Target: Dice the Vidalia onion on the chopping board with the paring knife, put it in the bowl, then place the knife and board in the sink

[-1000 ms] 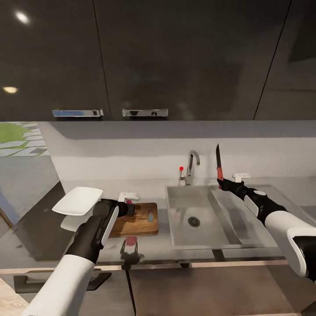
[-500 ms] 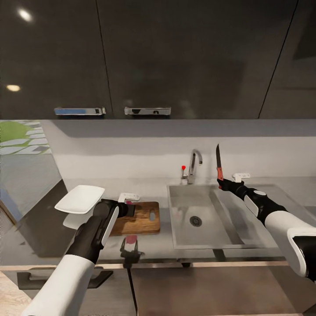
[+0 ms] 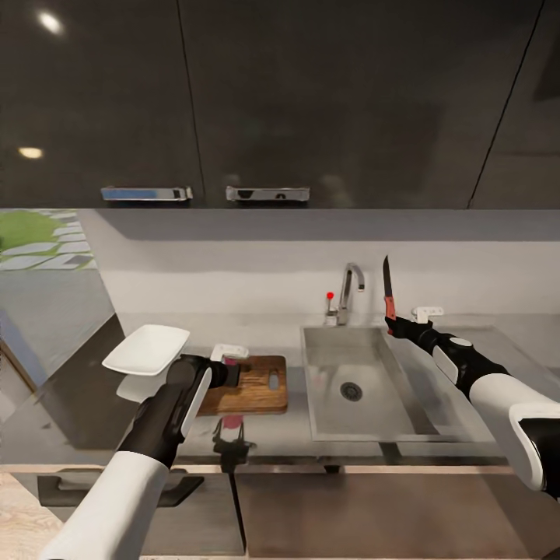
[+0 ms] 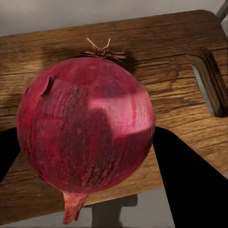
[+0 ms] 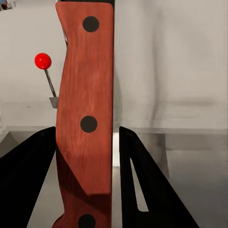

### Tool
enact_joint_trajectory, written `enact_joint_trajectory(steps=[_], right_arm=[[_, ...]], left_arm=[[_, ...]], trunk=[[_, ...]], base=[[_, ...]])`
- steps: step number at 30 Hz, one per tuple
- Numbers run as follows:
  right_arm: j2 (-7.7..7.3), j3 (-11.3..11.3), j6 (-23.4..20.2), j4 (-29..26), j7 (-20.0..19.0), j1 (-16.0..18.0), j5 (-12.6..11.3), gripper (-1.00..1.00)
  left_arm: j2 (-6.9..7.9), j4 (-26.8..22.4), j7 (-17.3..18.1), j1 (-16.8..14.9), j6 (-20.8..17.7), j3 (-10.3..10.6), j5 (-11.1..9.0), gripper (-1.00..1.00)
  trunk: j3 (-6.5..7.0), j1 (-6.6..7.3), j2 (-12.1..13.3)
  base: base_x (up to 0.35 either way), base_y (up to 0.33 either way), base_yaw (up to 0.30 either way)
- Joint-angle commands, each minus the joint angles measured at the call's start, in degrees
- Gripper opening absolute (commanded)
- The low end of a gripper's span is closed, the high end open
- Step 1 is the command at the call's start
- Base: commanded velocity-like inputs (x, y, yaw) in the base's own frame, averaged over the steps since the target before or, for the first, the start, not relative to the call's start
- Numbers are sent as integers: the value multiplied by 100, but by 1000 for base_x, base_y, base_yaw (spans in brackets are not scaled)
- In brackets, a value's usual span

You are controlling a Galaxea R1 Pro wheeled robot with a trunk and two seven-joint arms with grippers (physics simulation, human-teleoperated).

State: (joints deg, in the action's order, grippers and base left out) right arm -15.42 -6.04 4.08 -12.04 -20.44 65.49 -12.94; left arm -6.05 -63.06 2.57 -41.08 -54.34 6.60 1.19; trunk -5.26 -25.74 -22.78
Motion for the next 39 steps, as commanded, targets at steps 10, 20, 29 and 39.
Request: enact_joint_trajectory(steps=[10, 20, 29, 39], right_arm=[[-5, -47, 17, 9, -12, 8, -58, -100], [-5, -47, 15, 9, -12, 8, -60, -100], [-5, -47, 18, 9, -12, 8, -60, -100], [4, -47, 15, 9, -12, 8, -60, -100]], left_arm=[[-1, 10, 33, -6, -24, -2, 30, -100], [-1, -4, 33, -6, -24, -1, 30, -100], [-1, -8, 26, -6, -24, -1, 30, -100], [-1, -5, 24, -6, -24, -1, 30, -100]], trunk=[[-51, -4, -14], [-56, -4, -14], [-51, -4, -14], [-27, -4, -14]], base=[[68, -71, 62], [18, -20, 9], [1, -1, -67], [0, 0, -93]])
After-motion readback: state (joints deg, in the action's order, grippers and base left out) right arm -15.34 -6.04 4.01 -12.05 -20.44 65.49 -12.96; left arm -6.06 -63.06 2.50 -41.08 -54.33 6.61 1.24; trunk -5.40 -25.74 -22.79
